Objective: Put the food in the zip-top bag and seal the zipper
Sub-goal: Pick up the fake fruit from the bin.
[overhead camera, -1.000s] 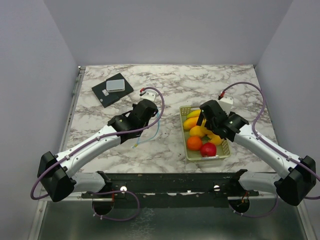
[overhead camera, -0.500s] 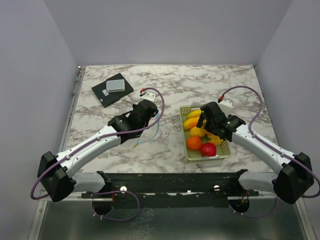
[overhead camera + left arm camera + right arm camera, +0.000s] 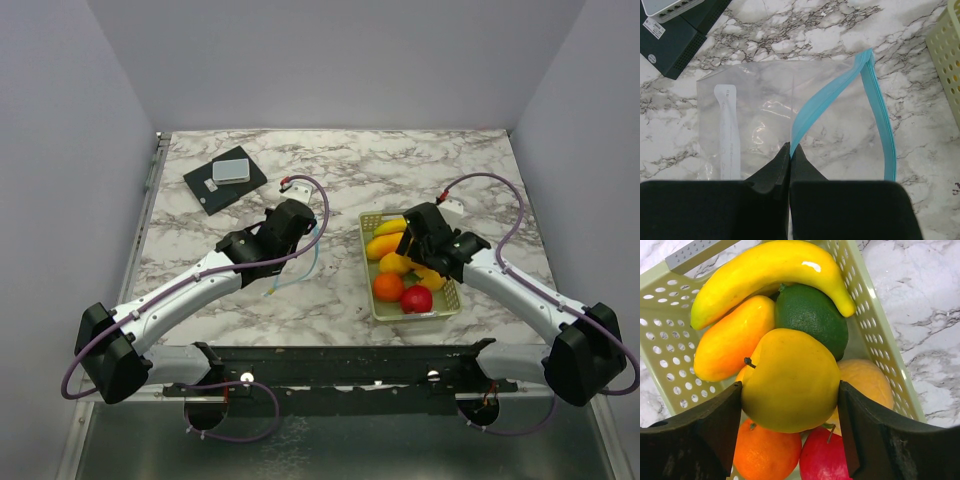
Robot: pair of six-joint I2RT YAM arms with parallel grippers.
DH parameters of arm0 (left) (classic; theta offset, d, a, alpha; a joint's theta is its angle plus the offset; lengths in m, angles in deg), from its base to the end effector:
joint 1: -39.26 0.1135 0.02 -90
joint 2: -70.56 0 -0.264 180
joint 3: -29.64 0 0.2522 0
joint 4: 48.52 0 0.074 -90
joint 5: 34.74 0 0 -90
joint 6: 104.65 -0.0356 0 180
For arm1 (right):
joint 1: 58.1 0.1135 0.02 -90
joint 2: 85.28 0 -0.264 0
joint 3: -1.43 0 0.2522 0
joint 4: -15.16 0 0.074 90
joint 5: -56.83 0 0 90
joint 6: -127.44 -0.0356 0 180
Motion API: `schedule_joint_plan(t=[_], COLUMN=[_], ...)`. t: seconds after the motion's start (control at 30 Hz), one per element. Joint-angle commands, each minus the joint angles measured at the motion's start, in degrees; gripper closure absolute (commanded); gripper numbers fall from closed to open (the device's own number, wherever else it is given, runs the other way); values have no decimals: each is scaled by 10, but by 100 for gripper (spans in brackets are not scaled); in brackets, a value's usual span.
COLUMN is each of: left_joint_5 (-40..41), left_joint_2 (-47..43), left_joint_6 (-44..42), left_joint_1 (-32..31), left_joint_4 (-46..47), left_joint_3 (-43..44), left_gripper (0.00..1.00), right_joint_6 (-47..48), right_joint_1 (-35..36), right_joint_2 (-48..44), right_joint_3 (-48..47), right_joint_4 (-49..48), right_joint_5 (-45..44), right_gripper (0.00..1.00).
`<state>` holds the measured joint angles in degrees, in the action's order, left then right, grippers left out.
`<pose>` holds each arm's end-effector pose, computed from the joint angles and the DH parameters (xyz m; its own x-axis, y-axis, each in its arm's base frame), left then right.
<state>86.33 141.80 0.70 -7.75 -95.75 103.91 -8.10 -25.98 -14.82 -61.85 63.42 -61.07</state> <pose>0.1920 -0.1790 0.3040 -0.5575 0.2655 -0.7866 0.2351 0.9592 0.1572 0.2136 0.1144 0.2439 -0.6634 0.3283 -0.6724 0.3262 0.9356 0.1350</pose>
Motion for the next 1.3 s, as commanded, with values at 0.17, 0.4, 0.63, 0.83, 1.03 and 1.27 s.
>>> schedule_joint_plan(t=[0.17, 0.4, 0.63, 0.83, 1.03, 1.27], left_joint_5=[0, 0, 0, -1, -2, -1], left_joint_2=[-8, -8, -7, -8, -8, -11], left_joint_6=[-3, -4, -6, -7, -8, -8], left_joint_1=[-3, -3, -3, -4, -3, -4], left_joint_4=[6, 6, 6, 6, 6, 6], left_joint_3=[-6, -6, -6, -6, -6, -6], left_gripper=[100, 100, 100, 100, 100, 100], right_joint_6=[15, 24, 39, 70, 93, 88], right_joint_1=[-5, -5, -5, -5, -3, 23], right_joint_2=[-8, -38, -65, -86, -97, -86], right_joint_3=[12, -4, -27, -38, -41, -52], right_joint_4=[-11, 12, 21, -4, -54, -102], right_joint_5=[13, 12, 38, 94, 197, 260], right_gripper=[50, 61, 65, 66, 69, 71])
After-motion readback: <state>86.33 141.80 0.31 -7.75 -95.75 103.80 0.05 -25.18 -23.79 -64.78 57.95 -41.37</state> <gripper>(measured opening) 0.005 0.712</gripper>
